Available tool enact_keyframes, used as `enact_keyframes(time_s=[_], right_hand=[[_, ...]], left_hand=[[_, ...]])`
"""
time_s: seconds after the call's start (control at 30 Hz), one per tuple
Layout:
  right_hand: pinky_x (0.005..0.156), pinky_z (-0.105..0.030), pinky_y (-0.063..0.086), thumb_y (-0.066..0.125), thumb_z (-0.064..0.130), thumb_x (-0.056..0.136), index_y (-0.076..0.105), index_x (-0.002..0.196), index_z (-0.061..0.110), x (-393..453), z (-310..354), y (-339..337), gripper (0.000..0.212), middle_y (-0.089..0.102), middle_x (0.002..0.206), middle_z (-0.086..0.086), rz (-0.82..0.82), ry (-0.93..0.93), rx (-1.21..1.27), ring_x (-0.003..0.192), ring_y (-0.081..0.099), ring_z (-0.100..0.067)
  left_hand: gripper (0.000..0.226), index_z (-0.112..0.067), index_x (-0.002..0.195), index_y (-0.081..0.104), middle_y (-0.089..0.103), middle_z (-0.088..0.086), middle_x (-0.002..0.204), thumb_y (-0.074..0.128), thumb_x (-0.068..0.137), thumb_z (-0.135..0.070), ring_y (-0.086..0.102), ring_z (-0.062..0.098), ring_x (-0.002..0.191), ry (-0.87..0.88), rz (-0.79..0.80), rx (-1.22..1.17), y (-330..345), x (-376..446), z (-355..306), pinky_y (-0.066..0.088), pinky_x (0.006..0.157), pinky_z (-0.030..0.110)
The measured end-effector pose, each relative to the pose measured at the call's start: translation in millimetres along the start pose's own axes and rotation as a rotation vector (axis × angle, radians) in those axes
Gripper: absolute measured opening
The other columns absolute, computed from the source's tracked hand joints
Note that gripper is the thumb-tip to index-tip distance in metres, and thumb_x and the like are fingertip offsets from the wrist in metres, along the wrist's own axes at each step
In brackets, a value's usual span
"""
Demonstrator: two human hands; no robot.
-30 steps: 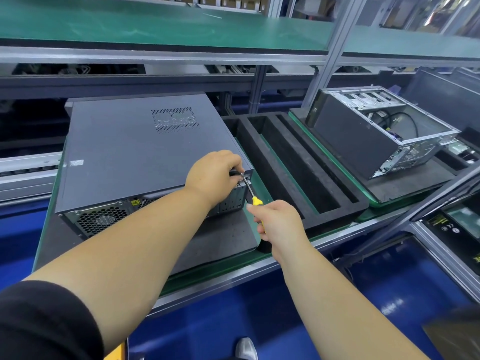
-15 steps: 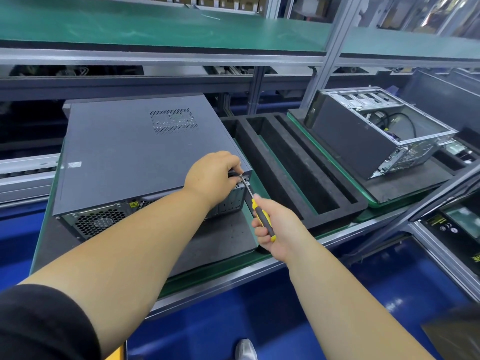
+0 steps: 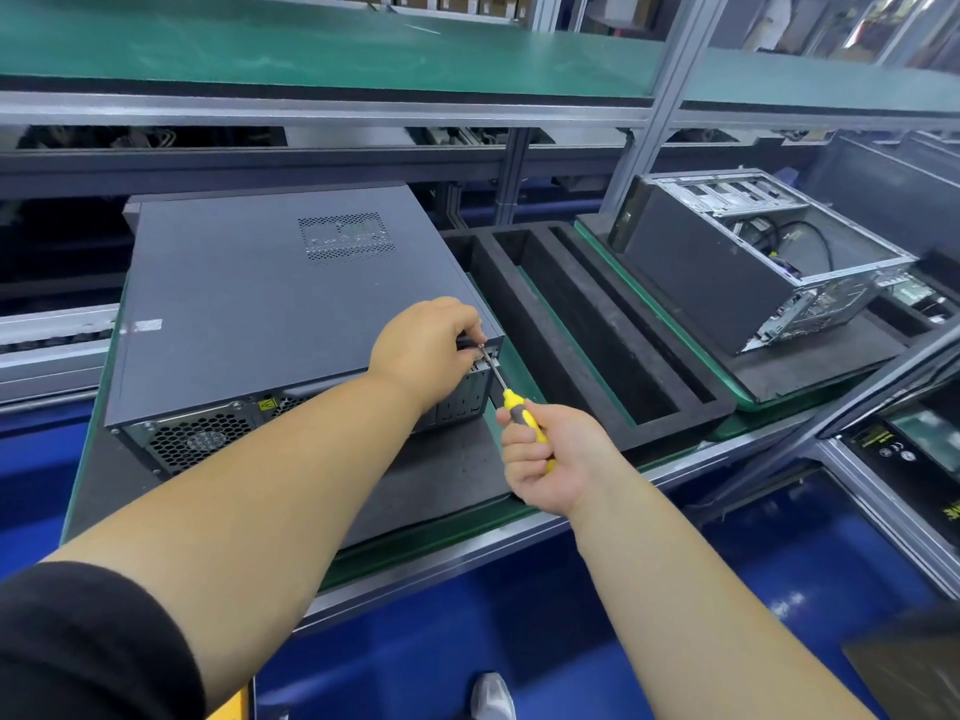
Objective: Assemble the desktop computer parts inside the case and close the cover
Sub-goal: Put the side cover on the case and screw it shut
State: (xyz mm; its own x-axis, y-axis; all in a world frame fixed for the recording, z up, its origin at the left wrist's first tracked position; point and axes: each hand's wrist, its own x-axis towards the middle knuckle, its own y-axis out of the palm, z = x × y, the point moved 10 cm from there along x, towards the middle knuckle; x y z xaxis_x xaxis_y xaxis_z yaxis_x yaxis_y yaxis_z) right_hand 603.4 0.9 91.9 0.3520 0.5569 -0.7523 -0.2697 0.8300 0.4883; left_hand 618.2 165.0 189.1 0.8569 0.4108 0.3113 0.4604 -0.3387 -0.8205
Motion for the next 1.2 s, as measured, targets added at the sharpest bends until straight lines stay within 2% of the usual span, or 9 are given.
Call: enact_keyframes(time_s=[0.17,0.33,0.43,0.53,0.6,0.7,0.83,1.03,1.2], right_hand=[[0.042,-0.021,0.036,0.073,0.031,0.088,0.060,0.087,0.010,-4.8,20.2,-6.2,0.025,0.050,0.067,-0.004,-0.202,-0.307,-0.419,0.049,0.042,-0.010],[0.059,-0.034,0.046,0.056,0.045,0.095,0.063,0.072,0.011,-29.5,58.2,-4.0,0.042,0.058,0.055,0.008,-0.524,-0.747,-1.073,0.053,0.051,-0.016],[0.056,-0.034,0.049,0.048,0.045,0.101,0.066,0.073,0.013,-15.1,48.0,-10.2,0.046,0.062,0.053,0.006,-0.496,-0.513,-0.869,0.048,0.048,-0.013],[0.033,-0.019,0.029,0.048,0.044,0.102,0.065,0.083,0.006,1.3,10.0,-5.9,0.046,0.056,0.056,-0.001,-0.163,-0.081,-0.259,0.036,0.034,-0.006],[0.032,-0.017,0.028,0.058,0.043,0.097,0.062,0.090,0.005,-2.1,7.0,0.5,0.039,0.055,0.066,-0.005,-0.038,-0.039,-0.097,0.038,0.033,-0.005],[0.038,-0.019,0.037,0.077,0.033,0.084,0.065,0.094,0.008,-3.5,25.7,-12.0,0.030,0.055,0.073,-0.007,-0.166,-0.230,-0.306,0.044,0.043,-0.009],[0.070,-0.042,0.056,0.060,0.046,0.094,0.068,0.078,0.013,-12.5,59.9,-19.5,0.037,0.067,0.065,0.001,-0.524,-0.587,-0.883,0.058,0.055,-0.016],[0.041,-0.022,0.039,0.042,0.049,0.103,0.068,0.075,0.010,3.4,37.0,-15.8,0.055,0.060,0.056,-0.001,-0.424,-0.257,-0.673,0.041,0.046,-0.010],[0.050,-0.025,0.043,0.073,0.046,0.085,0.063,0.085,0.010,-7.0,45.2,-15.0,0.037,0.057,0.069,-0.005,-0.385,-0.408,-0.721,0.053,0.049,-0.013]], left_hand=[[0.009,-0.028,0.087,0.067,0.065,-0.010,0.101,0.072,0.084,-0.022,0.059,0.016,0.097,0.000,0.007,0.001,1.5,0.1,-1.0,0.050,0.075,0.033],[0.008,-0.027,0.089,0.067,0.066,-0.007,0.103,0.071,0.084,-0.021,0.059,0.019,0.097,0.007,0.005,0.024,0.6,0.0,-0.8,0.049,0.074,0.032],[0.007,-0.027,0.088,0.066,0.066,-0.007,0.103,0.070,0.084,-0.022,0.059,0.019,0.096,0.012,0.004,0.028,0.4,0.1,-2.3,0.048,0.074,0.032],[0.007,-0.027,0.088,0.066,0.065,-0.008,0.101,0.070,0.085,-0.022,0.059,0.018,0.094,0.020,-0.005,0.041,-0.8,-0.1,-3.7,0.048,0.071,0.030],[0.007,-0.028,0.088,0.066,0.065,-0.008,0.100,0.070,0.085,-0.022,0.059,0.018,0.092,0.029,-0.010,0.053,-0.8,-0.6,-4.9,0.046,0.069,0.028],[0.006,-0.027,0.089,0.067,0.066,-0.007,0.101,0.069,0.085,-0.022,0.060,0.018,0.093,0.039,-0.017,0.059,-1.6,-1.1,-6.0,0.045,0.068,0.028],[0.007,-0.028,0.088,0.066,0.066,-0.007,0.102,0.071,0.084,-0.026,0.060,0.018,0.094,0.040,-0.018,0.048,-2.8,-1.2,-5.7,0.040,0.068,0.026],[0.013,-0.033,0.089,0.065,0.066,-0.013,0.102,0.075,0.081,-0.030,0.060,0.012,0.093,-0.022,0.005,-0.023,-2.4,0.2,4.0,0.047,0.071,0.026],[0.016,-0.032,0.090,0.063,0.064,-0.013,0.098,0.075,0.080,-0.027,0.058,0.013,0.089,0.000,0.004,-0.017,-2.5,0.2,3.2,0.043,0.069,0.025]])
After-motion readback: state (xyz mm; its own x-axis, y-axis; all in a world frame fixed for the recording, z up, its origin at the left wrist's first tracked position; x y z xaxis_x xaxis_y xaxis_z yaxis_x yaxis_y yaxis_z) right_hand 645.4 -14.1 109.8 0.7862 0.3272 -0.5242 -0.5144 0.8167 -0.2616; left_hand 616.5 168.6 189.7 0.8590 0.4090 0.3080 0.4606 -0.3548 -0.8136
